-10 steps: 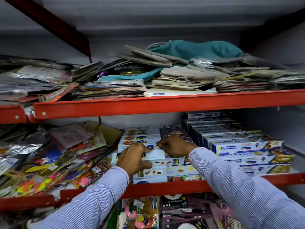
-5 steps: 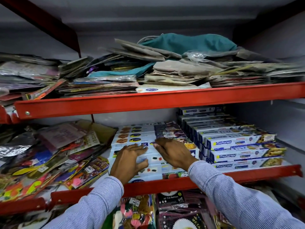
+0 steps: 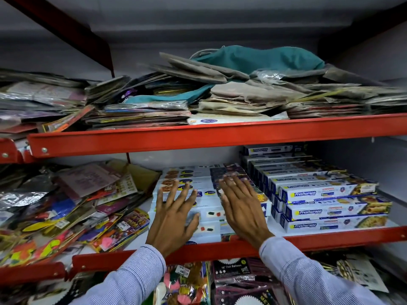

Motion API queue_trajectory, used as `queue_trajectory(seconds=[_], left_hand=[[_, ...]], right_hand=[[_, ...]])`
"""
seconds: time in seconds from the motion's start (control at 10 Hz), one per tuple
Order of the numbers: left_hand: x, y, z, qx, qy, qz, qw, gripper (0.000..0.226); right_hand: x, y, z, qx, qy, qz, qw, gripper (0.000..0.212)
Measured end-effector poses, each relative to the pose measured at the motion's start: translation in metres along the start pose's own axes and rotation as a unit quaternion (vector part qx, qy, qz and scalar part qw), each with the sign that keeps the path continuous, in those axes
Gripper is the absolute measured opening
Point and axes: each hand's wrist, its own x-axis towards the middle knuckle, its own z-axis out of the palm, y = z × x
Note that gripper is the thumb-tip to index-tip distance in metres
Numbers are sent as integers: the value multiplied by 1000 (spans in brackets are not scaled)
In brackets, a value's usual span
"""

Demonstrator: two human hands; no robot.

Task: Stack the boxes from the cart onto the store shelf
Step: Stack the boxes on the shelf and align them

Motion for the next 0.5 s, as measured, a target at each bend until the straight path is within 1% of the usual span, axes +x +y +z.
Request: queue_trajectory(seconds=[0.1,0.2,0.4,0.5], left_hand=[[-2,3,1,74,12,4,997,63],[-1,3,11,97,-6,-24,995,64],[-3,1,19,114,-8,-22,993,64],[-4,4,17,105,-10,-27,994,64]], right_hand=[[-11,4,5,-19,-2,9,1000,50],[-11,5,8,-30,-8,14,999,52],[-12,6,14,-32,11,3,999,55],[-12,3,12,-34,15,14,999,57]])
